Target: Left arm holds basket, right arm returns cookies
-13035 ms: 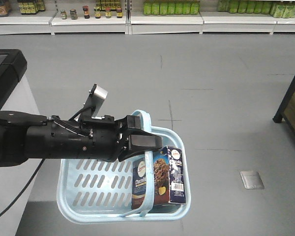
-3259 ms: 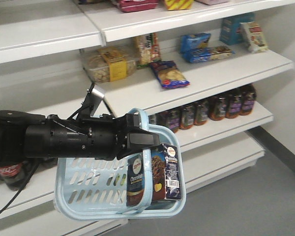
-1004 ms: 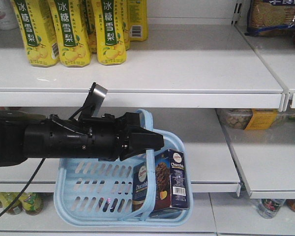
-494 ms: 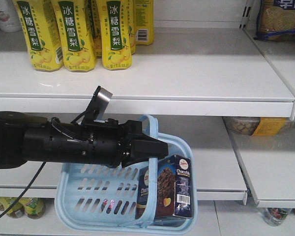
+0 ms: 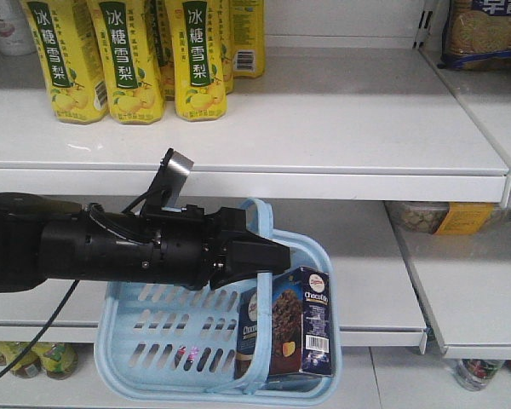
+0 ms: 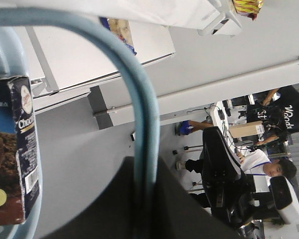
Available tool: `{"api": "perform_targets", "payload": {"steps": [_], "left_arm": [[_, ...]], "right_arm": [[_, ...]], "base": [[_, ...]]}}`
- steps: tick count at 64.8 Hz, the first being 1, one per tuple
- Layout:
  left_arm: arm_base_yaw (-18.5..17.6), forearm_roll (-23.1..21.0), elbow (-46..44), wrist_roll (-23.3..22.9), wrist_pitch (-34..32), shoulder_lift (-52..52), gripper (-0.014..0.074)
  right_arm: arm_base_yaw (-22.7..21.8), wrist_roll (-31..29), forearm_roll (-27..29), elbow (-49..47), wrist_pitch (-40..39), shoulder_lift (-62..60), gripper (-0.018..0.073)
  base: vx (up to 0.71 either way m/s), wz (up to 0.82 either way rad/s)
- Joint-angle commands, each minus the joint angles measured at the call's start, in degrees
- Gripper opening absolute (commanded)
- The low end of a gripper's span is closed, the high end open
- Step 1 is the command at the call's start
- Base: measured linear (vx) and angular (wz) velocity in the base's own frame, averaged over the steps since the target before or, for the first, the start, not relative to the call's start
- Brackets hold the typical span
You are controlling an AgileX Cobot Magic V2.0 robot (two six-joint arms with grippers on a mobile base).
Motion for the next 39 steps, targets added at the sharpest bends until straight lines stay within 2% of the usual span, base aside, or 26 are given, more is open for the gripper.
{"api": "perform_targets", "payload": {"steps": [1,26,39], "left_arm": [[0.3,-5.6,-1.9,0.9,-1.5,-2.1,-0.0003],[0.3,-5.6,-1.9,0.9,-1.5,-2.1,-0.0003],[0.3,-5.6,-1.9,0.9,-1.5,-2.1,-0.0003]], "right_arm": [[0.0,-0.4,-0.4,1.0,-4.0,-0.7,-0.0011],[0.0,-0.4,-0.4,1.0,-4.1,-0.7,-0.0011],[0.0,-0.2,1.0,0.9,-7.3,-0.7,-0.0011]], "base": [[0.0,0.0],[0.0,0.0],[0.0,0.0]]}}
